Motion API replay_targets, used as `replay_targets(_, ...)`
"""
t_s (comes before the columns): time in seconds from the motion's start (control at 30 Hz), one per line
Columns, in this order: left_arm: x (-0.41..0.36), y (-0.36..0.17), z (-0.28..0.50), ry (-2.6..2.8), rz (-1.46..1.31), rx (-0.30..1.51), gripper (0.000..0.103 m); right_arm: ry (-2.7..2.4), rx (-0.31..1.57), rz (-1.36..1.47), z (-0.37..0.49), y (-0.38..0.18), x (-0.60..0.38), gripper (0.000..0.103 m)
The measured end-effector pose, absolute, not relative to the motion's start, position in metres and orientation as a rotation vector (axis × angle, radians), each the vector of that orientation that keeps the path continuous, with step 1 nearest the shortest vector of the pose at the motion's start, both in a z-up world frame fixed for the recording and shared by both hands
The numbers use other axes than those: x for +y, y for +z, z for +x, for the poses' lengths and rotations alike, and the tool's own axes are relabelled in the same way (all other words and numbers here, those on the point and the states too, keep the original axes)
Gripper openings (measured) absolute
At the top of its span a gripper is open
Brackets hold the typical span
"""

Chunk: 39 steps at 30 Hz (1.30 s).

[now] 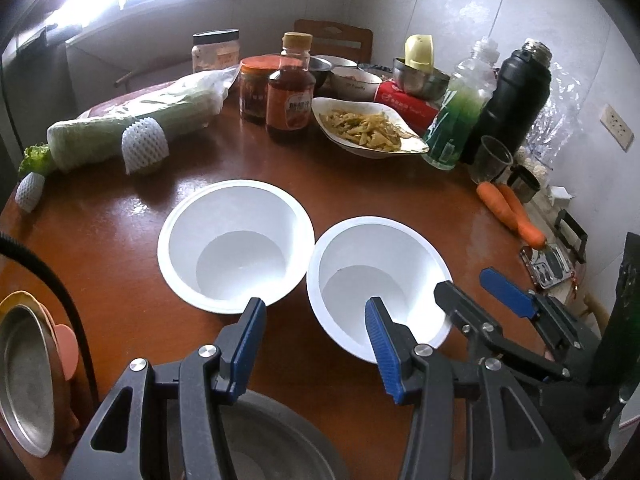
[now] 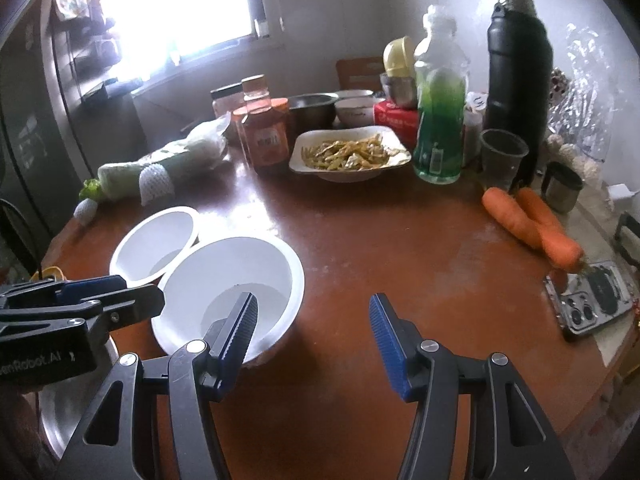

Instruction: Organize plates and bowls

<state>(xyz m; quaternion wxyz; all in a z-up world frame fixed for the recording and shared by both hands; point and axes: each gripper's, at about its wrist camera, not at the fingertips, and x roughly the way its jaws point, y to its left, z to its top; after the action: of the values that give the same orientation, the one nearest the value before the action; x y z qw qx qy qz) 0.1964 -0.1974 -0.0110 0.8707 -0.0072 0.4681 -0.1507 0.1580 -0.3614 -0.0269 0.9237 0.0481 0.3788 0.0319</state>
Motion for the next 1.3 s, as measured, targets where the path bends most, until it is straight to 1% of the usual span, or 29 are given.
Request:
replay_targets(0.33, -0.208, -0.017, 0.203, -0.321, -0.002, 0.995, 0.051, 0.126, 0.807, 0.081, 0.174, -0.038, -0.353, 0.059)
replay_targets(0.47, -0.213, -0.024, 0.205, -0.335, -0.011, 1.024, 0.051, 0.133, 0.812, 0.072, 0.174, -0.041, -0.352, 0.05)
replay_targets(0.53, -0.214, -0.026, 0.206, -0.342, -0.013, 1.03, 0.051, 0.138, 0.812, 0.066, 0.174, -0.043, -0.352, 0.048)
replay_targets(0.6, -0.216, -0.028, 0.207, -0.348, -0.016, 1.036, 0.049, 0.146, 0.815, 0.071, 0.174, -0.045, -0.352, 0.045)
replay_targets(0.67, -0.217, -0.029, 0.207, -0.36, -0.023, 1.043, 0.042, 0.154, 0.819, 0.071, 0.175, -0.046, -0.351, 0.039)
replay_targets(0.7, -0.218, -0.029, 0.206, -0.368, -0.023, 1.043, 0.041, 0.159, 0.821, 0.072, 0.175, -0.046, -0.35, 0.038)
replay_targets(0.77, -0.22, -0.028, 0.205, -0.372, -0.016, 1.036, 0.04, 0.168, 0.822, 0.073, 0.173, -0.046, -0.348, 0.034)
replay_targets(0.87, -0.219, -0.025, 0.203, -0.373, -0.022, 1.03, 0.04, 0.173, 0.821, 0.071, 0.171, -0.044, -0.345, 0.031)
replay_targets(1.3, -0.196, -0.001, 0.183, -0.365, -0.053, 0.96, 0.04, 0.196, 0.775, 0.059, 0.154, -0.019, -0.329, 0.031)
